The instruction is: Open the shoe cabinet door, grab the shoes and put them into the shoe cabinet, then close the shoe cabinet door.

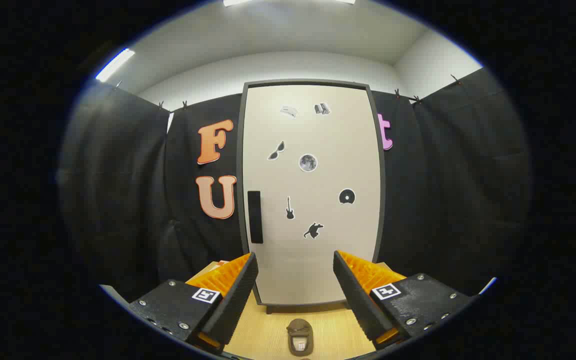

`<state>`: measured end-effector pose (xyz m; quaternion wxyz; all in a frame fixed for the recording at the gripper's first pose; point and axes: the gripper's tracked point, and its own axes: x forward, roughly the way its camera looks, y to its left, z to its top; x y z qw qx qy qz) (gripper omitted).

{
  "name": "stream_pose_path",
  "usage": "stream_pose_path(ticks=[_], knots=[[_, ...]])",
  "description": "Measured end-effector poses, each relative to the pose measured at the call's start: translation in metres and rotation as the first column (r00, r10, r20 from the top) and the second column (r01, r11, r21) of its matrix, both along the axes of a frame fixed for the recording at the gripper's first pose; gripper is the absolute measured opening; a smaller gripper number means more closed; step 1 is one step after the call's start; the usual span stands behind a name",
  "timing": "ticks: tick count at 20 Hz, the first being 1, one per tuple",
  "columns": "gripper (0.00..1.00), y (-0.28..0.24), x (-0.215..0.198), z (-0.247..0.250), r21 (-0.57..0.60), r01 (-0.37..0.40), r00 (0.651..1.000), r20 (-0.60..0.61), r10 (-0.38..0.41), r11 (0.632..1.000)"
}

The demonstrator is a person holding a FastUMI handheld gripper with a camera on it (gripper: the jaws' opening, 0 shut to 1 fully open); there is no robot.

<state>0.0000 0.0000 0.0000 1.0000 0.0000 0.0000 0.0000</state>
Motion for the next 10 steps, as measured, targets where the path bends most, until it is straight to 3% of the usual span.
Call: stream_pose_path(ticks=[10], knots=[[0.95, 0.005, 0.001, 0.012, -0.009, -0.005, 0.999, 0.038, 0.005, 1.0]])
